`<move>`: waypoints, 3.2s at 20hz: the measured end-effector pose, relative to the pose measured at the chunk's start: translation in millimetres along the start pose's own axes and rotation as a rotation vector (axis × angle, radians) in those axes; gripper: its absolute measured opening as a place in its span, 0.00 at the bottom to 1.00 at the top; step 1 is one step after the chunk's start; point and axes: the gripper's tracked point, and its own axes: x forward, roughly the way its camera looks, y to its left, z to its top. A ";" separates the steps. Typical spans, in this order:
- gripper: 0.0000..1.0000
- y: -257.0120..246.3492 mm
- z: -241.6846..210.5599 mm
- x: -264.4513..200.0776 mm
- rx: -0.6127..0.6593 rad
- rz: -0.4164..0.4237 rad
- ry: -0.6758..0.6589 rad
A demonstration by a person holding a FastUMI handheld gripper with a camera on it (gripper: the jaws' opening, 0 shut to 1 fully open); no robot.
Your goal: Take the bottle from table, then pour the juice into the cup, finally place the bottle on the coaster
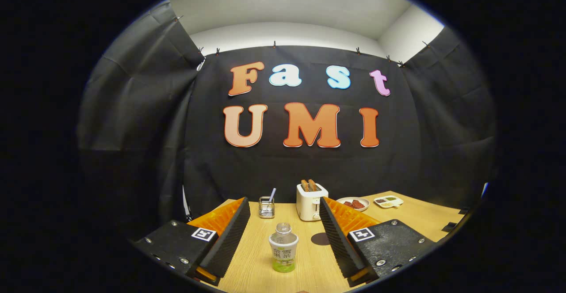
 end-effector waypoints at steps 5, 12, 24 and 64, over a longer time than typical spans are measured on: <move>0.94 -6.2 -66.7 17.9 0.027 -0.011 0.070; 0.92 -10.7 -153.0 42.4 -0.016 -0.036 0.222; 0.78 3.5 -203.3 82.6 -0.016 0.027 0.309; 0.58 -115.5 -167.6 139.7 1.349 -0.016 0.256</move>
